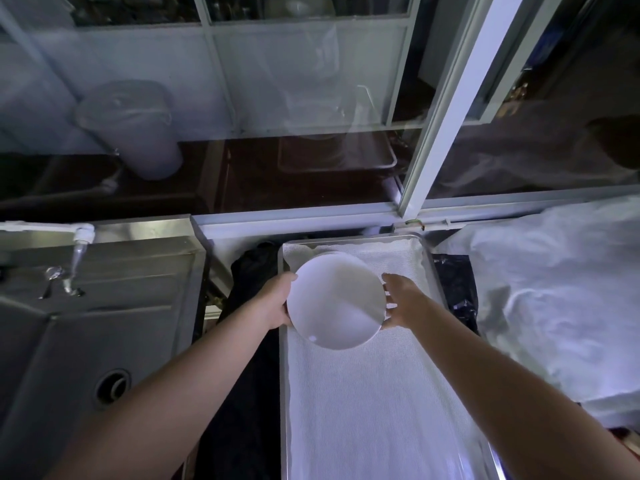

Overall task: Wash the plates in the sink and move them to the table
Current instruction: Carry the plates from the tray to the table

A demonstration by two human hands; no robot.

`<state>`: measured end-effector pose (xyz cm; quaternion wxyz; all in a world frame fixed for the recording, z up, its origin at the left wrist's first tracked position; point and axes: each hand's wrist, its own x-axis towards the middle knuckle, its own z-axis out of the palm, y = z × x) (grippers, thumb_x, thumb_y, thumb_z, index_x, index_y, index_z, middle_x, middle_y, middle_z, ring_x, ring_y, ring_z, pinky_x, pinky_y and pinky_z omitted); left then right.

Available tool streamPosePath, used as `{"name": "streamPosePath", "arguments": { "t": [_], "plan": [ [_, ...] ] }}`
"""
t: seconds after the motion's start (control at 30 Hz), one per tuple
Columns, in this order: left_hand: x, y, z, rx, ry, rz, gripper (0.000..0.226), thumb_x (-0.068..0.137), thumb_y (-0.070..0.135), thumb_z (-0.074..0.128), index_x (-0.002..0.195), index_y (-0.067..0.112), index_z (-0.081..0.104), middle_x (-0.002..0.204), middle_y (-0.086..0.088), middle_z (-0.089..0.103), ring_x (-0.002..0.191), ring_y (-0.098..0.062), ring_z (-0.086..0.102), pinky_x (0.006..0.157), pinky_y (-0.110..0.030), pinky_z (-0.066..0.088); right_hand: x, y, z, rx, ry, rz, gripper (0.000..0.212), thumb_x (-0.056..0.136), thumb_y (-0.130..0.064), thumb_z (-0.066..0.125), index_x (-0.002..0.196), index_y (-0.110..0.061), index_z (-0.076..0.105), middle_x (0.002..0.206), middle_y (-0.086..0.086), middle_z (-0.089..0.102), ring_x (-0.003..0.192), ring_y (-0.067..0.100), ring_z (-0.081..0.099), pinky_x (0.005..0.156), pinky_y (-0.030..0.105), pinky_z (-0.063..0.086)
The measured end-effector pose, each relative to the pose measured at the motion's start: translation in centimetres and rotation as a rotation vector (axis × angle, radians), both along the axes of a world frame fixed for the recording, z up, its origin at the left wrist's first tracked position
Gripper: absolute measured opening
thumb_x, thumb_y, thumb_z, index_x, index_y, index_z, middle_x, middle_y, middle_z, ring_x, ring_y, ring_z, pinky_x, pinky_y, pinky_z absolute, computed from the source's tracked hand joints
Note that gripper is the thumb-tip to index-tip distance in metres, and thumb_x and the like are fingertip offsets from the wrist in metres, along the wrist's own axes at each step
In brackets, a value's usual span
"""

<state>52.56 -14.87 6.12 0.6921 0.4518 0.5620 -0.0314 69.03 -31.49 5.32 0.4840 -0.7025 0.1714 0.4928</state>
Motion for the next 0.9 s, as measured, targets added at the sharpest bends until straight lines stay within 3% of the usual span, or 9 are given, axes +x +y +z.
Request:
{"name": "streamPosePath", "arguments": {
  "t": [0.1,0.2,0.3,0.37,0.43,0.53,0.73,0.83,0.9],
  "plan": [
    [-0.3,0.1,-0.5,-0.005,-0.002,0.023,0.043,0.095,0.026,0.048,0.131,0.005,0.059,0.117,-0.019,0.066,0.083,-0.031,0.061,0.06,-0.042,0.055,-0.2,-0.3,0.3,-0.019,-0.002,0.014,0.013,0.101,-0.015,0.05,0.095,-0.008,0.059,0.124,0.017,0.057,0.114,0.041,0.056,0.099,0.071,0.043],
    [-0.7,0.2,-1.2,-0.007,0.007,0.065,0.054,0.094,0.025,0.05,0.144,0.005,0.051,0.146,-0.023,0.05,0.119,-0.038,0.058,0.068,-0.046,0.056,-0.2,-0.5,0.1,-0.017,0.029,-0.001,0.01,0.101,-0.017,0.053,0.104,-0.01,0.06,0.128,0.013,0.055,0.113,0.038,0.056,0.093,0.069,0.046],
    [-0.8,0.2,-1.0,-0.003,0.01,0.062,0.048,0.095,0.024,0.051,0.14,0.008,0.054,0.14,-0.021,0.057,0.105,-0.037,0.063,0.072,-0.05,0.057,-0.1,-0.5,-0.5,-0.055,0.059,0.014,0.023,0.1,-0.02,0.059,0.121,-0.012,0.059,0.132,0.011,0.055,0.106,0.035,0.056,0.094,0.07,0.045],
    [-0.8,0.1,-0.8,0.002,0.022,0.039,0.042,0.098,0.023,0.05,0.137,0.009,0.054,0.128,-0.017,0.061,0.096,-0.033,0.061,0.071,-0.047,0.056,-0.3,-0.6,-0.8,-0.081,0.071,0.017,0.028,0.1,-0.021,0.061,0.126,-0.013,0.057,0.135,0.011,0.052,0.112,0.036,0.054,0.097,0.073,0.042],
    [-0.9,0.2,-0.9,-0.002,0.031,0.024,0.039,0.1,0.022,0.05,0.136,0.009,0.053,0.119,-0.014,0.06,0.092,-0.031,0.06,0.073,-0.046,0.054,-0.7,-0.7,-1.0,-0.071,0.072,0.014,0.027,0.101,-0.023,0.06,0.126,-0.013,0.055,0.137,0.013,0.049,0.118,0.04,0.052,0.095,0.073,0.044],
    [-1.1,0.0,-1.1,-0.001,0.044,0.009,0.036,0.1,0.021,0.05,0.135,0.01,0.053,0.12,-0.013,0.06,0.094,-0.03,0.059,0.084,-0.053,0.053,-1.1,-1.1,-1.2,-0.039,0.08,-0.012,0.027,0.102,-0.024,0.06,0.124,-0.011,0.055,0.128,0.015,0.052,0.11,0.042,0.056,0.089,0.066,0.048],
    [-1.9,-0.3,-2.0,-0.033,0.032,0.02,0.038,0.094,0.021,0.053,0.128,0.008,0.063,0.097,-0.009,0.069,0.09,-0.032,0.066,0.076,-0.051,0.058,-1.9,-2.4,-1.7,-0.027,0.112,-0.039,0.028,0.101,-0.027,0.061,0.122,-0.009,0.057,0.122,0.014,0.06,0.109,0.042,0.058,0.1,0.068,0.042],
    [-2.4,-0.9,-2.3,-0.082,0.01,0.05,0.036,0.097,0.029,0.057,0.126,0.012,0.067,0.108,-0.009,0.075,0.098,-0.033,0.071,0.075,-0.054,0.059,-2.6,-3.1,-1.5,-0.03,0.12,-0.061,0.026,0.1,-0.027,0.063,0.119,-0.01,0.057,0.118,0.013,0.062,0.109,0.039,0.058,0.099,0.067,0.043],
    [-2.6,-1.5,-2.1,-0.092,-0.009,0.058,0.035,0.101,0.033,0.055,0.128,0.013,0.067,0.115,-0.009,0.075,0.1,-0.033,0.072,0.07,-0.046,0.061,-3.2,-3.5,-1.2,-0.03,0.126,-0.064,0.024,0.099,-0.028,0.064,0.115,-0.01,0.059,0.117,0.011,0.062,0.107,0.037,0.059,0.093,0.063,0.045]
  ]
}}
